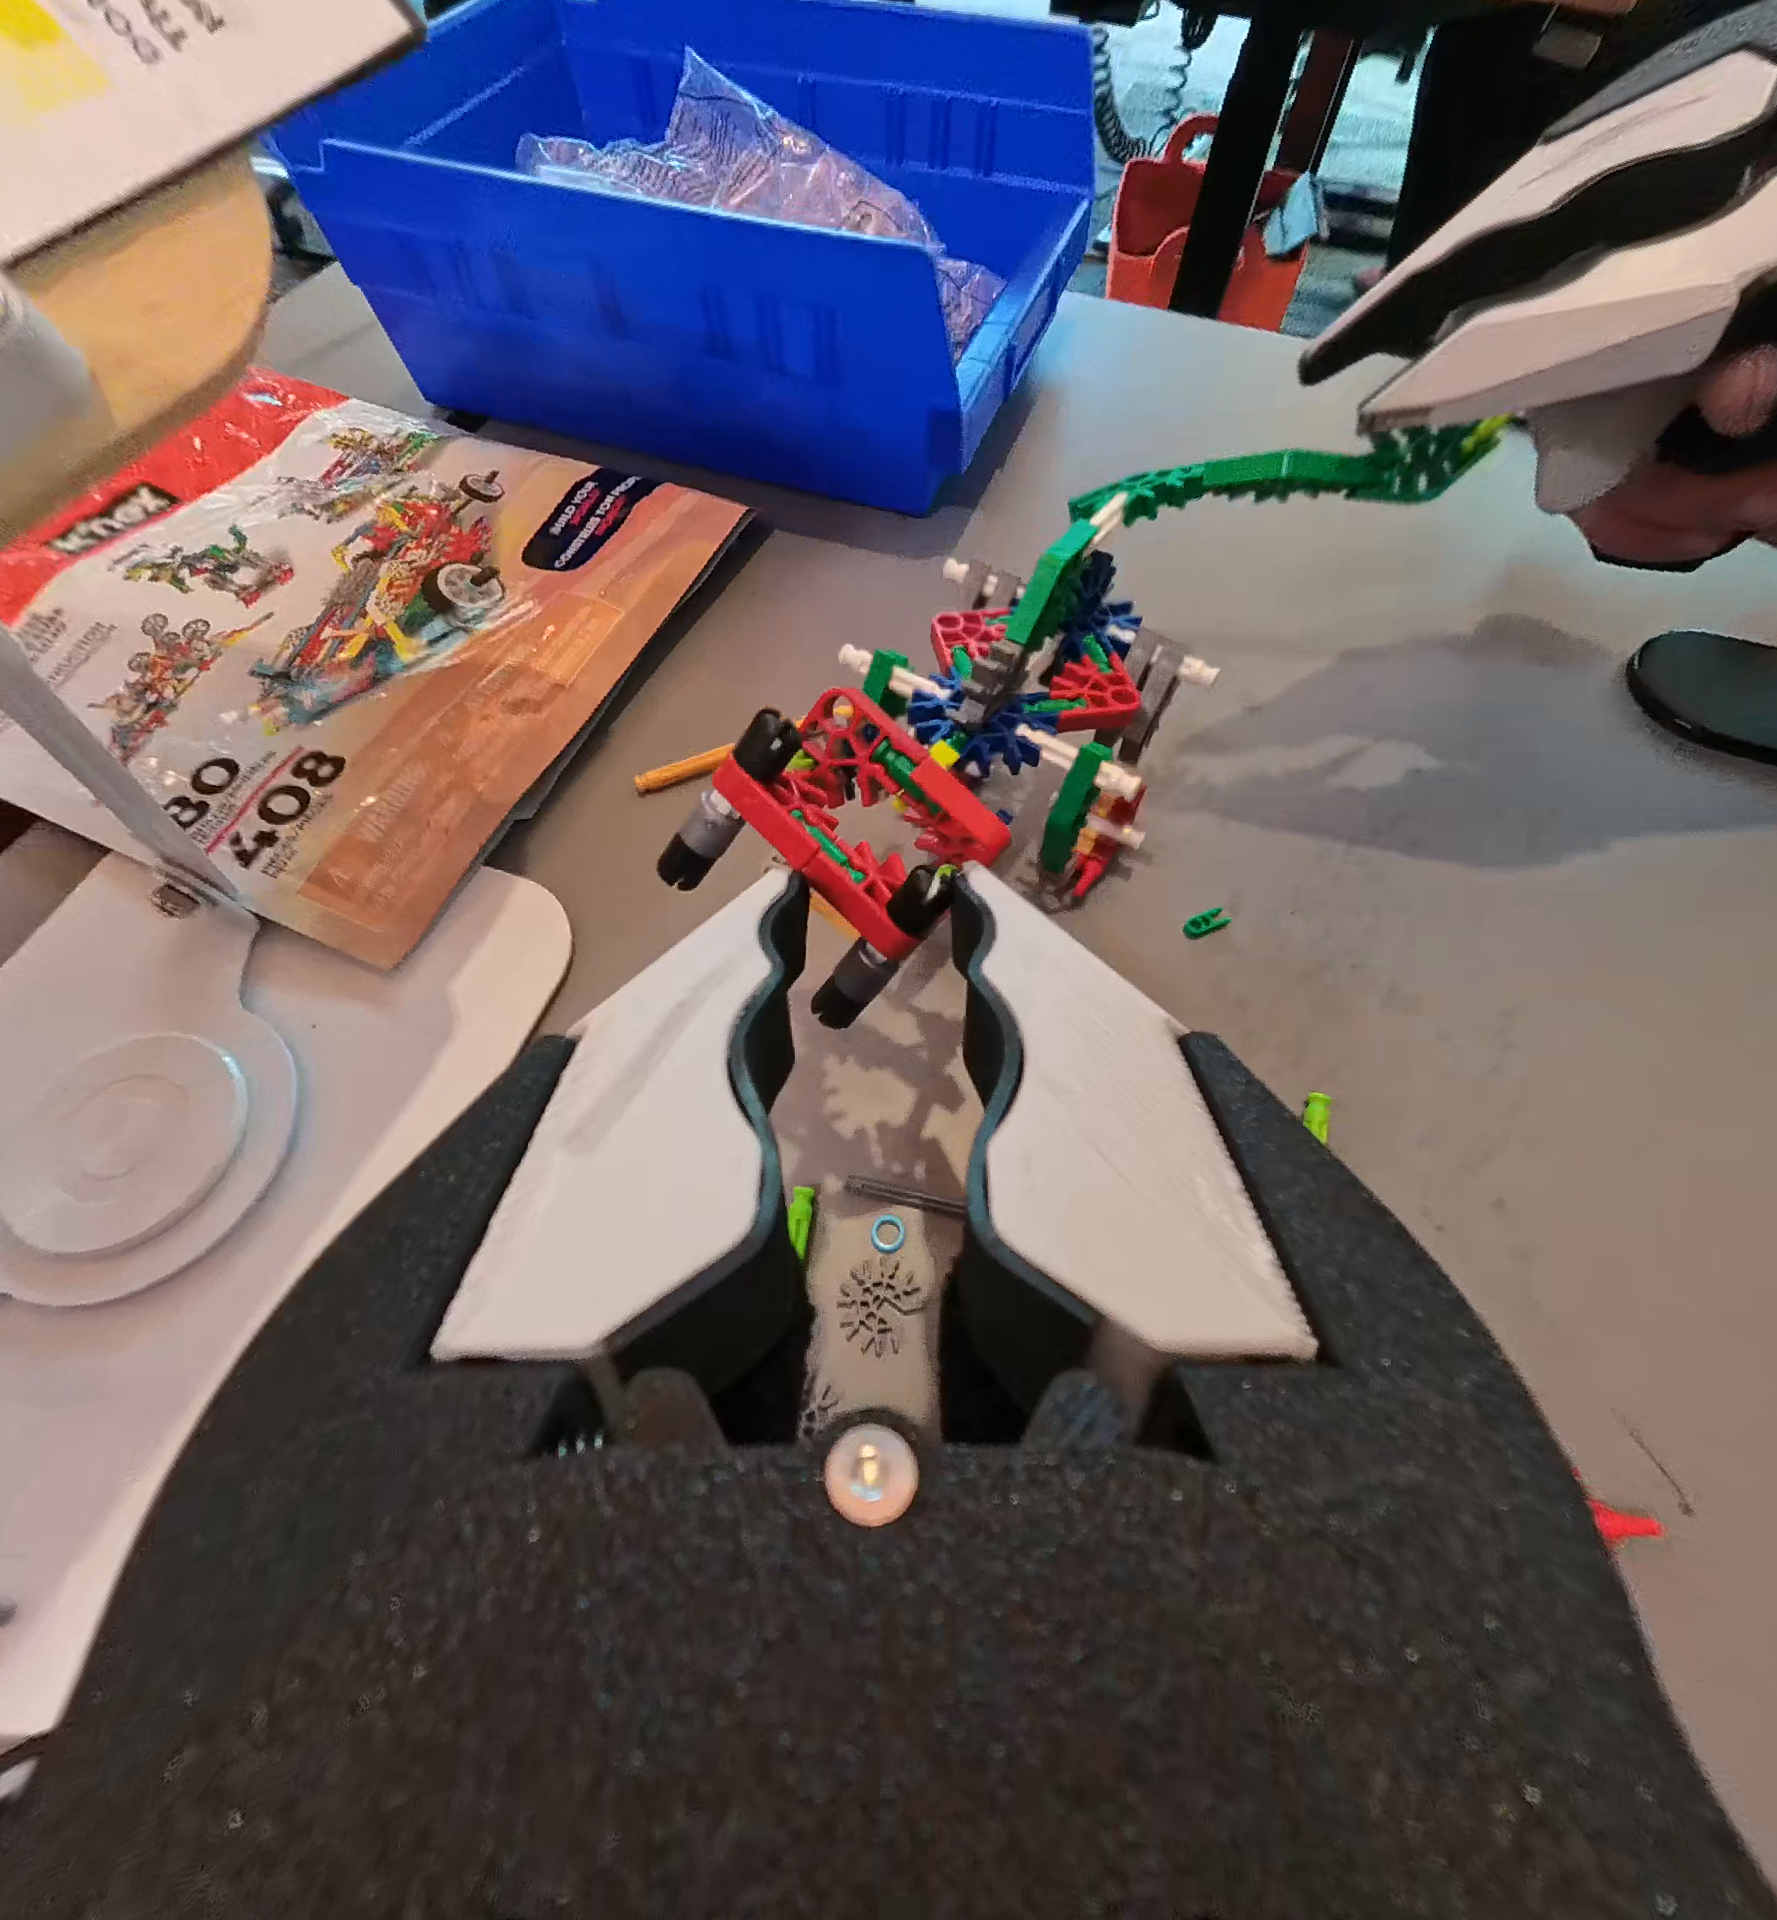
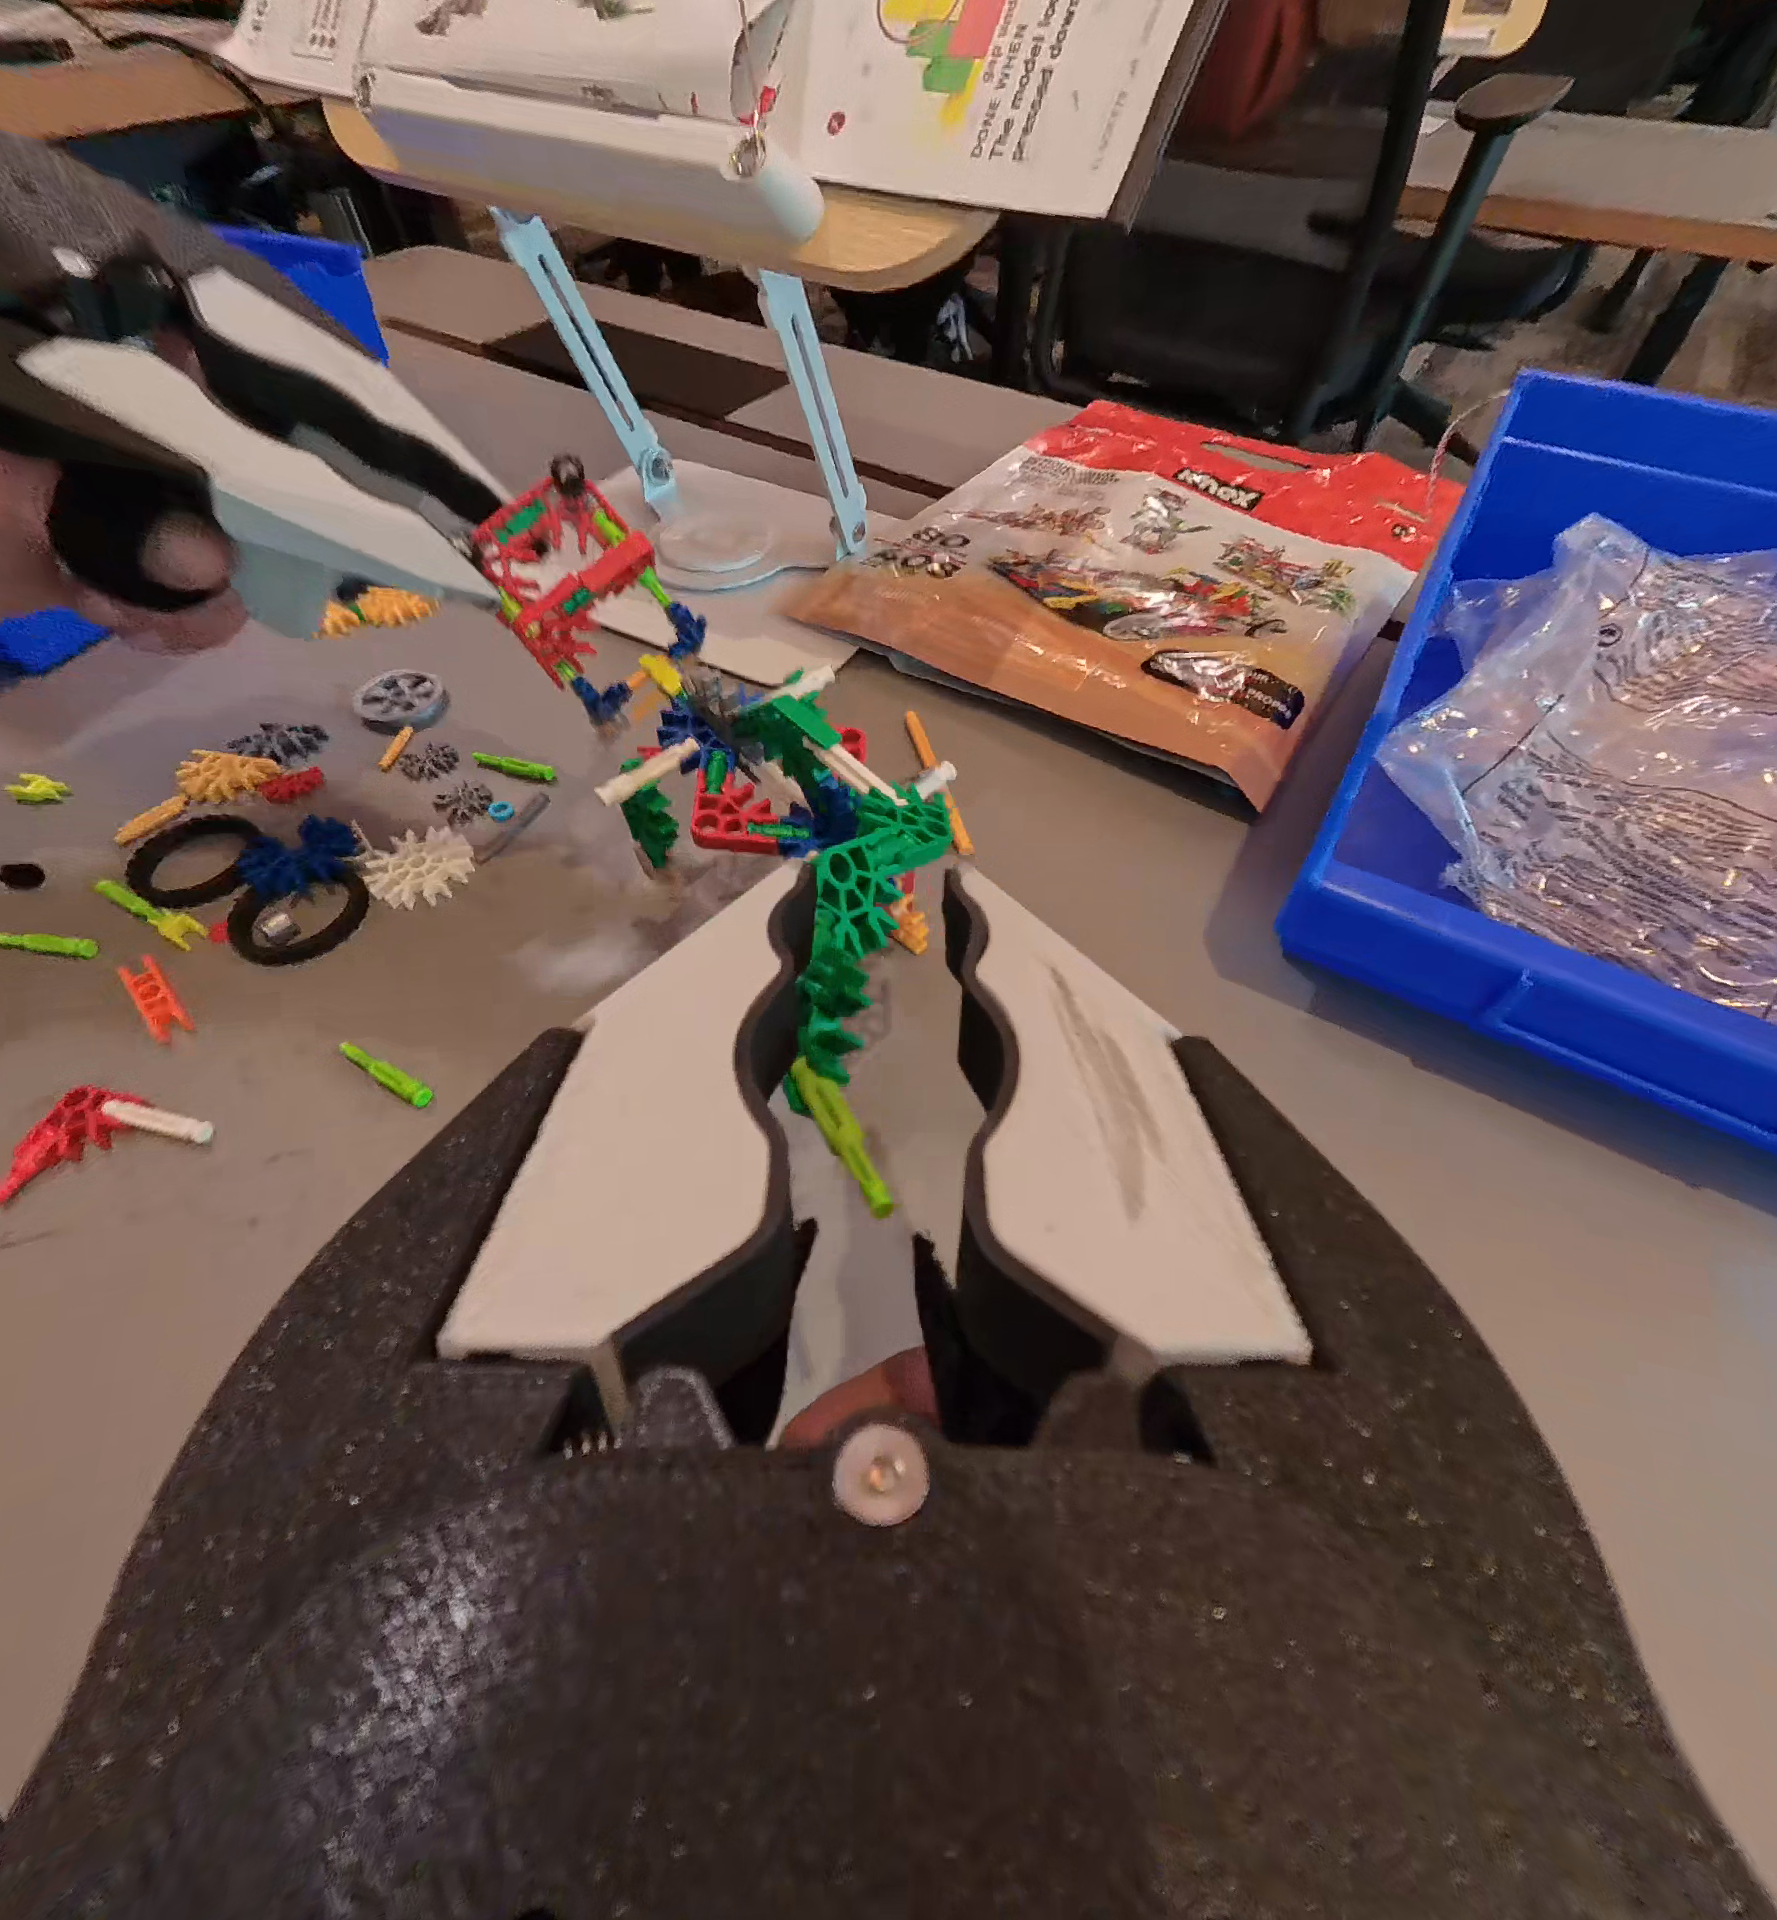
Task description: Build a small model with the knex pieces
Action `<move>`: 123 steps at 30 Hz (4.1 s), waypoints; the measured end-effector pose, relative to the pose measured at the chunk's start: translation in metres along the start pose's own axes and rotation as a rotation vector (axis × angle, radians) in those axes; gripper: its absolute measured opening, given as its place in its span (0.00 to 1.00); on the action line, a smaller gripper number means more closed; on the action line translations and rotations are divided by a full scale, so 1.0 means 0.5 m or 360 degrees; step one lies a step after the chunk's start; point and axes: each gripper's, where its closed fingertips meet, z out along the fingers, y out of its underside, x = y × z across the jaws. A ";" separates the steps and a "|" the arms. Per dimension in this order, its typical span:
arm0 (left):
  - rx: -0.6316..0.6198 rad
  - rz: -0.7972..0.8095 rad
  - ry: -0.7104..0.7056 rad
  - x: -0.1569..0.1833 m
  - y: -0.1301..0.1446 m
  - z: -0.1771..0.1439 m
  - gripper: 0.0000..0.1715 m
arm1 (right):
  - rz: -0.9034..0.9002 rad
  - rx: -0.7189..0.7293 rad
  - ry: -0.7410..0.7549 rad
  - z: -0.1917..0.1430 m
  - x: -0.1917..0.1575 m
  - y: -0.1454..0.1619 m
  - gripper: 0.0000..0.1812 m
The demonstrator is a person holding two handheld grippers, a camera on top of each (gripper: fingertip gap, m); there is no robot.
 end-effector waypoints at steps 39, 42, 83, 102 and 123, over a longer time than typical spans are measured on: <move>-0.0417 0.0276 -0.0122 0.071 -0.164 0.004 0.13 | 0.0361 -0.0271 -0.0550 0.042 -0.037 0.100 0.06; -0.0380 0.0251 -0.0135 0.060 -0.174 -0.012 0.12 | 0.0499 -0.0335 -0.0779 0.047 -0.060 0.104 0.06; -0.0260 0.0031 0.0258 0.045 0.073 -0.073 0.28 | -0.0453 -0.0730 -0.0191 0.042 -0.019 0.140 0.17; -0.0408 0.0024 0.0581 0.122 0.183 -0.055 0.27 | -0.1959 -0.0352 0.0289 0.139 -0.140 0.106 0.11; 0.0026 -0.0227 0.0421 0.020 0.074 -0.028 0.25 | -0.0587 -0.0203 -0.0468 0.119 -0.050 0.027 0.02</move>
